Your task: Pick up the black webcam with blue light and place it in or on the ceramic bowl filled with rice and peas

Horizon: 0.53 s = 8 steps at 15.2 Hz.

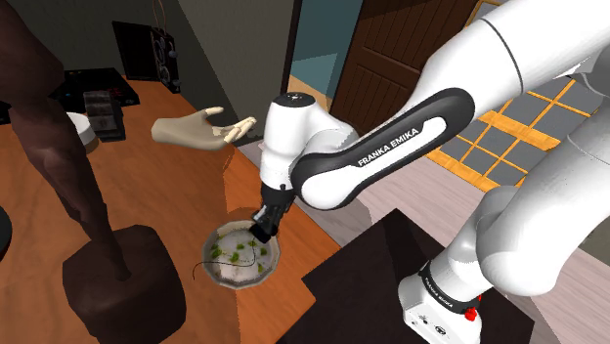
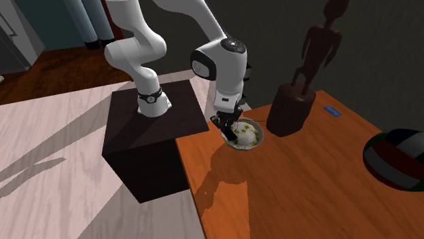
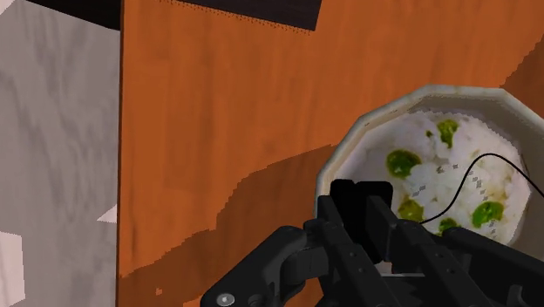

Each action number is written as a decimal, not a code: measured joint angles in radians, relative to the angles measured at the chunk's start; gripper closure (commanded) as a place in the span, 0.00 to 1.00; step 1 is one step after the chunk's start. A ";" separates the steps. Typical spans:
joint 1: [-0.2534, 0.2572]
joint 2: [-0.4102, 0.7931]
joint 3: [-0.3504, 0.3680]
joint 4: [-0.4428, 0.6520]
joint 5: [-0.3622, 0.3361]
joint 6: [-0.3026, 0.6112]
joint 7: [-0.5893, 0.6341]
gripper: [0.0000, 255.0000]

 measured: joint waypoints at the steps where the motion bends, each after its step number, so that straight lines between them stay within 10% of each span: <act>1: 0.001 0.004 0.000 0.003 -0.002 0.000 0.002 1.00; 2: 0.001 0.002 0.000 0.001 -0.001 0.001 0.001 1.00; 3: 0.001 0.004 0.000 0.002 -0.002 0.000 0.001 0.00; 8: 0.003 0.008 0.002 0.001 -0.001 -0.002 0.002 0.00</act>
